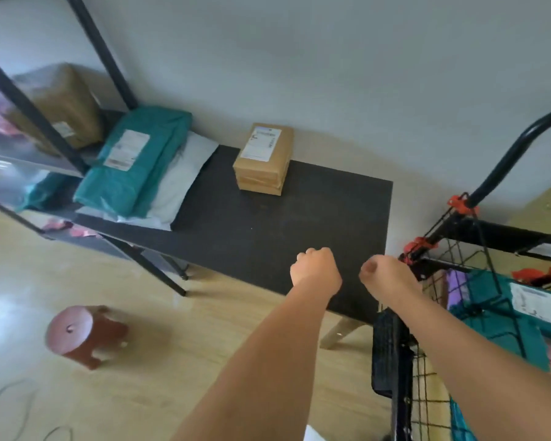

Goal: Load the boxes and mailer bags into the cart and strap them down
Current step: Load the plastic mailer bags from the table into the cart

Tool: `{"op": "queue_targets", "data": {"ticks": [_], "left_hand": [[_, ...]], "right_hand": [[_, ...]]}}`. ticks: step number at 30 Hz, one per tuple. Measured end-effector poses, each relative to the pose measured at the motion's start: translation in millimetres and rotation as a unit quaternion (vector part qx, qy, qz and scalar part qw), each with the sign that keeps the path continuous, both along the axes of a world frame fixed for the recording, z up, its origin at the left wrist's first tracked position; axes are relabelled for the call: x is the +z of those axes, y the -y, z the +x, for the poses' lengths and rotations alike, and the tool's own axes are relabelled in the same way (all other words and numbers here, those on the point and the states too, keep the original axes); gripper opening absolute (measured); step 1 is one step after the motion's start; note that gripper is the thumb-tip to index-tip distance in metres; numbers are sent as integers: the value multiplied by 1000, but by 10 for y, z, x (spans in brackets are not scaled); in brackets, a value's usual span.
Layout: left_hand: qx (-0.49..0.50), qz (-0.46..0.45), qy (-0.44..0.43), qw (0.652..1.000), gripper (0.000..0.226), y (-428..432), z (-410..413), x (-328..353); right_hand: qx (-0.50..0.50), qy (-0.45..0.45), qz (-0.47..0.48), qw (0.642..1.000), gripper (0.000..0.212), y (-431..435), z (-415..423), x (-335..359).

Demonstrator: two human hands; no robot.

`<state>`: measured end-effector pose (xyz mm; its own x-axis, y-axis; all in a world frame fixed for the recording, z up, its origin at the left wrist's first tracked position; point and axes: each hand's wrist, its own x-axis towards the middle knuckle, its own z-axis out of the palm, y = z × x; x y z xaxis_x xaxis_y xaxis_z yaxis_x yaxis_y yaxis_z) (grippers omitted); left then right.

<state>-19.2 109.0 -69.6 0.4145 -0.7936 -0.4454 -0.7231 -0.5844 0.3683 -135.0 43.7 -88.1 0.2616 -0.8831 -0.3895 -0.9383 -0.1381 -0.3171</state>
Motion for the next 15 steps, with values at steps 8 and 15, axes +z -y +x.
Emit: {"op": "queue_targets", "data": {"ticks": [8, 15], "left_hand": [[79, -35, 26, 996, 36, -687, 983, -66], [138, -53, 42, 988, 35, -1035, 1581, -21]], "right_hand": [[63, -5, 13, 998, 22, -629, 1081, 98], [123, -17, -9, 992, 22, -873, 1776, 231]]}}
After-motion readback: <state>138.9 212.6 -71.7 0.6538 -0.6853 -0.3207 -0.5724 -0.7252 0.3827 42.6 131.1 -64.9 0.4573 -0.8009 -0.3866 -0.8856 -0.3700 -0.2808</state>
